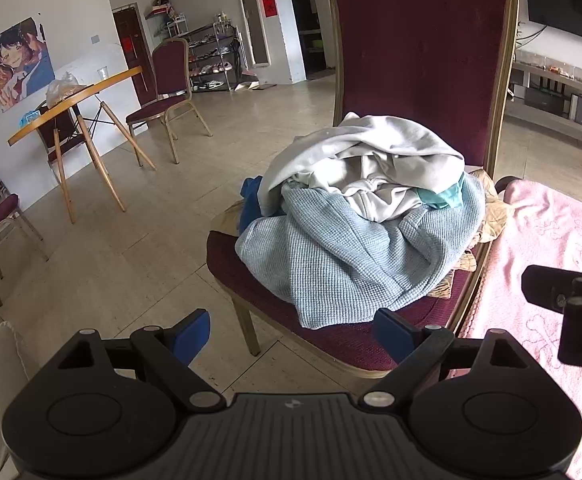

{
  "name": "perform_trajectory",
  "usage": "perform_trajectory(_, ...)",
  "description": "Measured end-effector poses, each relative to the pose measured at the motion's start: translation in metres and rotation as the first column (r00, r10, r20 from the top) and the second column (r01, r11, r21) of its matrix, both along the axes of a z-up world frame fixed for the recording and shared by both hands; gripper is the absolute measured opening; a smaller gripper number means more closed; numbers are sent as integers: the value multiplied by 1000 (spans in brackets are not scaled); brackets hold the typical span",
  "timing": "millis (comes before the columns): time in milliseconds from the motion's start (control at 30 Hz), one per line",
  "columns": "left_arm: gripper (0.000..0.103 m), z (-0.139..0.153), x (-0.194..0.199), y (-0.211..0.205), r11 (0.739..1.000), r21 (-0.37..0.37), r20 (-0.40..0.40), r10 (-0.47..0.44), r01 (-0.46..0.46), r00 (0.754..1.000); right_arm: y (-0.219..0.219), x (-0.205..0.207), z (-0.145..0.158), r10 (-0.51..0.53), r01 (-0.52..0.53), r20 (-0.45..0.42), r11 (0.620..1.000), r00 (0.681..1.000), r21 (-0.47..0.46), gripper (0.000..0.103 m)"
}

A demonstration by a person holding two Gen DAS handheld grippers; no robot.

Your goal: Fold clothes

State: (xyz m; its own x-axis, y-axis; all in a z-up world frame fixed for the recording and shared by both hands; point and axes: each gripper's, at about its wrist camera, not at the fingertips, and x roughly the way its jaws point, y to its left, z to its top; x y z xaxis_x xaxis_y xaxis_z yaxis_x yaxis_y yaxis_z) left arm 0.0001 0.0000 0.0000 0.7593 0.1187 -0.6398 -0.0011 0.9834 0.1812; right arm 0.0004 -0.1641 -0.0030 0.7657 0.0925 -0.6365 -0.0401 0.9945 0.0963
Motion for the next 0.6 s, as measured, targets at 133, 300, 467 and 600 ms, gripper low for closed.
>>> perform_trajectory(133,90,-1,5,-1,1000,-6,-29,-7,7,1000,1,-1,0,2,-2,-3,1000,1000,-4,103)
perform_trajectory(300,90,0,3,0,1000,-12,-12,-7,6,1000,2,-1,-1,5,-5,-7,1000,1000,-10,103)
perform_trajectory(467,90,1,-1,0,1000,-5,-4,-6,6,1000,1,-1,-1,3,-3,-9,1000,1000,-8,103)
perform_trajectory(600,90,1,-1,-2,1000,-4,-10,-11,11,1000,-2,-1,-2,1,-1,-14,1000,1000,-3,103)
